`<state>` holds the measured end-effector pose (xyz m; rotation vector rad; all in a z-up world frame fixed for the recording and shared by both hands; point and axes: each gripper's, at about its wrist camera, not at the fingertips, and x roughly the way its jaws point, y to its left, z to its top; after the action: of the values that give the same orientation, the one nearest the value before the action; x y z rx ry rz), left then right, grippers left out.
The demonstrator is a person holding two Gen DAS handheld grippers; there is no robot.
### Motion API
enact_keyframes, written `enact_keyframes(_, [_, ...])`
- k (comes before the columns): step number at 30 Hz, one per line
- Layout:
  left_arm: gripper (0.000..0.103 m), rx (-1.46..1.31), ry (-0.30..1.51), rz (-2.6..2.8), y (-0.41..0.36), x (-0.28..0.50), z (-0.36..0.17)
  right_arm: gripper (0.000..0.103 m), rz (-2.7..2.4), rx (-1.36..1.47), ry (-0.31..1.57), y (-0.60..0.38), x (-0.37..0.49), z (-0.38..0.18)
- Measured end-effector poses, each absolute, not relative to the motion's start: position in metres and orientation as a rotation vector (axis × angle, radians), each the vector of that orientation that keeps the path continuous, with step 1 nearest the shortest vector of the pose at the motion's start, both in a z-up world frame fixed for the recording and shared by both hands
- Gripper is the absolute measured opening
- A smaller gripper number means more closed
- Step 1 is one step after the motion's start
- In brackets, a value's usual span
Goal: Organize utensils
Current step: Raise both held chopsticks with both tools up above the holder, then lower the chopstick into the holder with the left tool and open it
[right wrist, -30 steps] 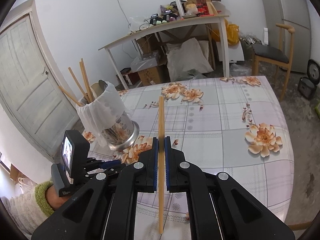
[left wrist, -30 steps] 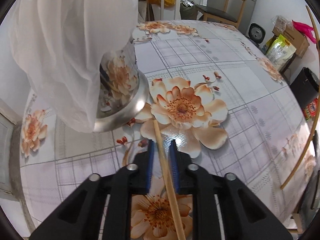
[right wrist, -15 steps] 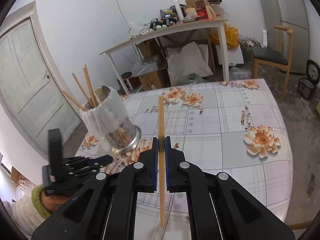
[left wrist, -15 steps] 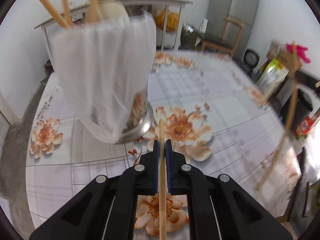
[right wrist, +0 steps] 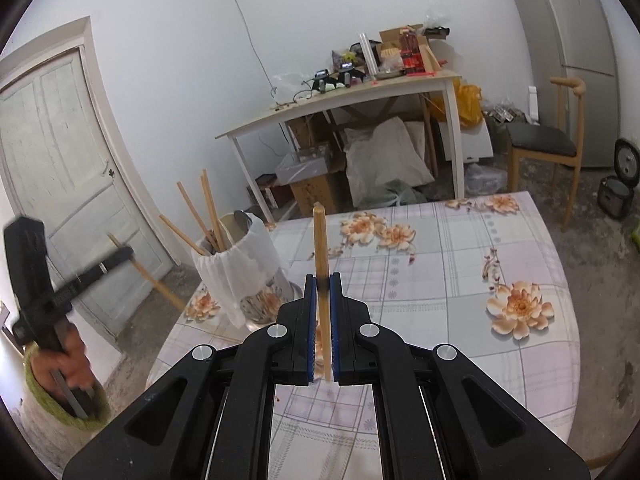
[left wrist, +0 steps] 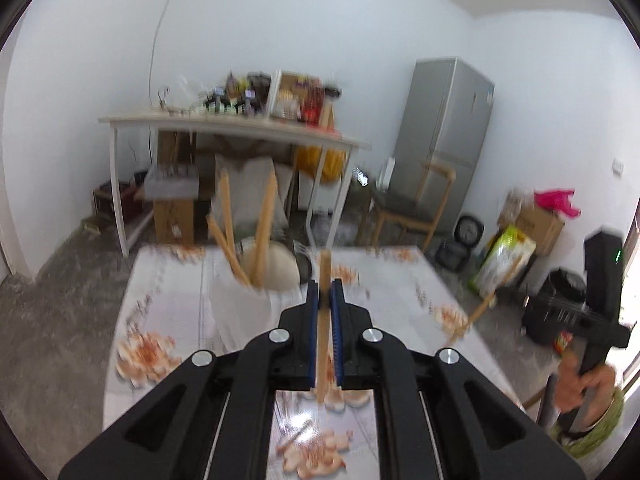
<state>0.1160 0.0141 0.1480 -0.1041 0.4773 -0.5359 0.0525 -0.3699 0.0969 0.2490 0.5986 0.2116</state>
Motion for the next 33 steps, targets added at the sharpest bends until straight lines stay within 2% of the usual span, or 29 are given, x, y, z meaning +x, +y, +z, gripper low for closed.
enact_keyframes(17, [0.006,-0.139,0.219,-0.572,0.033,0.138,0.261,0.004,0.211,0.252,0.607,-0.368,0.060,0.096])
enact_keyframes(24, [0.006,-0.069,0.182,-0.523,0.020,0.158,0.256,0.004,0.213,0.253,0.615,-0.370,0.063,0.095])
enact_keyframes(33, [0.006,-0.063,0.228,-0.480,0.019,0.193,0.218,0.004,0.212,0.247,0.635,-0.369,0.069,0.091])
